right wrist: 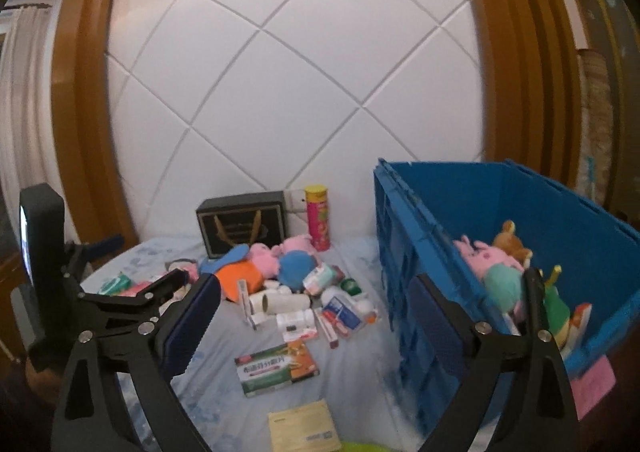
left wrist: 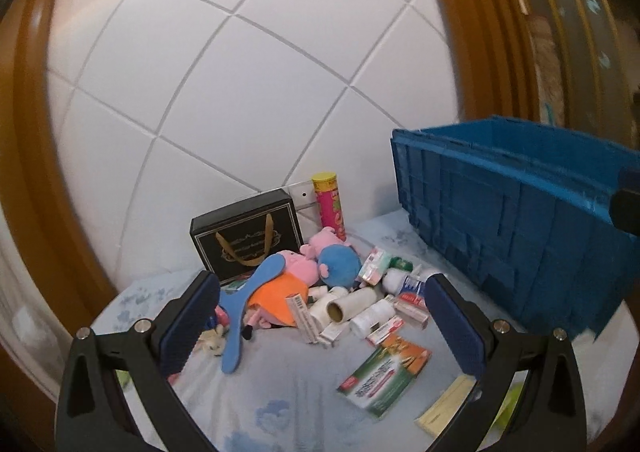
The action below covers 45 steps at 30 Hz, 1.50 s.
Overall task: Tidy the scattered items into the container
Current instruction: 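Move both tools back toward the pile on the bed, then reach both tools into the pile toward the white medicine boxes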
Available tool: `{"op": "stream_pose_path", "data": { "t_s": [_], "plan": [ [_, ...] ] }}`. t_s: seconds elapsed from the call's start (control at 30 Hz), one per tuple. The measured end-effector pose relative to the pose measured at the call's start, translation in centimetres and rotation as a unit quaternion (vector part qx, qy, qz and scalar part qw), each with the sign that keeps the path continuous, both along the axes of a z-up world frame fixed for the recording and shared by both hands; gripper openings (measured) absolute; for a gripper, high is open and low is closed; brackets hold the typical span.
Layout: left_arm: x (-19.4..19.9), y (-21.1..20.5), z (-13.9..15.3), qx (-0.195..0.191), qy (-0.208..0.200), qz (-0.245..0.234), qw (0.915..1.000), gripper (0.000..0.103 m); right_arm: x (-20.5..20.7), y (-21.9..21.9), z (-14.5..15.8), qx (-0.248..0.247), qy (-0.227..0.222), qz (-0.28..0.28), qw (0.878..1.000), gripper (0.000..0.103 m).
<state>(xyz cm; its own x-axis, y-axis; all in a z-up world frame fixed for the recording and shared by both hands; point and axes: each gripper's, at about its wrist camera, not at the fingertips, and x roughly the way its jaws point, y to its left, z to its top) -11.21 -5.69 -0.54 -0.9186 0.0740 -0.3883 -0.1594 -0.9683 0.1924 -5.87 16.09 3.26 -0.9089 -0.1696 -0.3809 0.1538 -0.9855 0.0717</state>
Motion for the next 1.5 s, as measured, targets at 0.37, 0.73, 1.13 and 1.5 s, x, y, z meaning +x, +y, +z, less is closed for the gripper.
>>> {"op": "stream_pose_path", "data": {
  "t_s": [0.37, 0.73, 1.13, 1.5],
  "plan": [
    [-4.1, -4.4, -6.2, 0.011, -0.060, -0.011, 0.9981, 0.103, -3.2, -3.0, -7.8, 0.038, -0.097, 0.001, 0.995, 0.098],
    [-9.9, -1.6, -13.5, 0.003, -0.120, -0.024, 0.9925, 0.103, -15.6, -3.8, -16.1, 0.018, -0.194, 0.089, 0.977, 0.089],
    [-12.6, 0.4, -20.6, 0.013, -0.190, -0.069, 0.9792, 0.103, -25.0, -2.8, -24.7, -0.009, -0.297, 0.103, 0.949, 0.061],
    [-14.7, 0.3, -20.9, 0.022, -0.194, -0.101, 0.9756, 0.103, -29.0, -3.2, -26.9, 0.010, -0.314, 0.089, 0.945, 0.042]
  ]
}}
